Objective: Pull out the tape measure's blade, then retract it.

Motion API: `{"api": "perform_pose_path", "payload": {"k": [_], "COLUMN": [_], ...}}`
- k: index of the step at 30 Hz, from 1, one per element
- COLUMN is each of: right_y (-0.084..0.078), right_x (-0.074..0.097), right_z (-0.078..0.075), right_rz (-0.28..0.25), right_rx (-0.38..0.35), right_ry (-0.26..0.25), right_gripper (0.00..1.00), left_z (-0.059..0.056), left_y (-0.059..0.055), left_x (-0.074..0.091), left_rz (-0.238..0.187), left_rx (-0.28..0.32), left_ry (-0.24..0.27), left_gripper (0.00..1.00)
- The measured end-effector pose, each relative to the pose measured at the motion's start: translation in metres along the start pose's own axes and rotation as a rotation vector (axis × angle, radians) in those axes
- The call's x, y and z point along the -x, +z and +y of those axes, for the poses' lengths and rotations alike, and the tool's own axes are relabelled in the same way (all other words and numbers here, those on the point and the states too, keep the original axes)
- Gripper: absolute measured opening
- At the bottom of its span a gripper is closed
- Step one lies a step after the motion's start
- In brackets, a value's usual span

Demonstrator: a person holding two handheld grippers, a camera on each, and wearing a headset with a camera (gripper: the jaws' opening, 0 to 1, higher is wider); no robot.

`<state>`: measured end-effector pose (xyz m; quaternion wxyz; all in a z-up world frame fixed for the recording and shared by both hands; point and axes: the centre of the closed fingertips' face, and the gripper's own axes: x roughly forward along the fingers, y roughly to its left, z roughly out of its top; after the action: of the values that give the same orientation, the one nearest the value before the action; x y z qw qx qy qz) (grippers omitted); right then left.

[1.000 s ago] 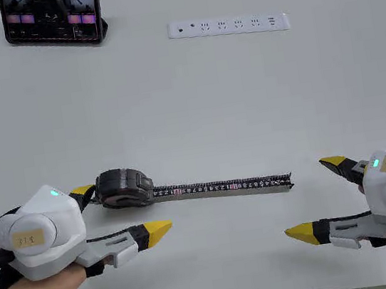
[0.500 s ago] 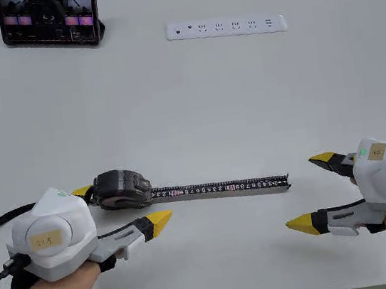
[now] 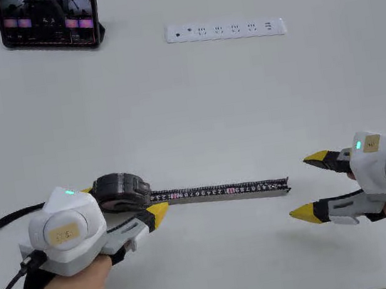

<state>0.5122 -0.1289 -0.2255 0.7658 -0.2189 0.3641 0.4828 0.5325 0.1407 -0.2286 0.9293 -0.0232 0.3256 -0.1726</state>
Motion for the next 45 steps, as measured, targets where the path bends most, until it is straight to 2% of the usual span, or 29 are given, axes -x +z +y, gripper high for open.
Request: {"api": "perform_pose_path", "payload": {"k": [12, 20, 28, 33, 36, 45], "right_y": [0.001, 0.003, 0.003, 0.002, 0.001, 0.0], "right_x": [-0.005, -0.008, -0.013, -0.015, -0.016, -0.019], "right_z": [-0.002, -0.006, -0.01, -0.015, -0.016, -0.013], "right_rz": [0.048, 0.073, 0.096, 0.105, 0.113, 0.138], "right_rx": [0.097, 0.148, 0.19, 0.206, 0.216, 0.237], "right_ry": [0.05, 0.078, 0.099, 0.105, 0.109, 0.139], "right_gripper": [0.43, 0.38, 0.33, 0.31, 0.3, 0.24], "left_z": [0.005, 0.01, 0.016, 0.017, 0.019, 0.018], "left_y": [0.001, 0.003, 0.001, 0.001, 0.001, 0.001], "left_x": [-0.003, -0.007, -0.01, -0.01, -0.009, -0.009], "left_rz": [-0.01, -0.014, -0.009, -0.014, -0.01, 0.001], "left_rx": [0.054, 0.109, 0.135, 0.15, 0.148, 0.157], "left_ry": [0.062, 0.093, 0.12, 0.124, 0.132, 0.128], "left_gripper": [0.72, 0.69, 0.65, 0.64, 0.61, 0.6]}}
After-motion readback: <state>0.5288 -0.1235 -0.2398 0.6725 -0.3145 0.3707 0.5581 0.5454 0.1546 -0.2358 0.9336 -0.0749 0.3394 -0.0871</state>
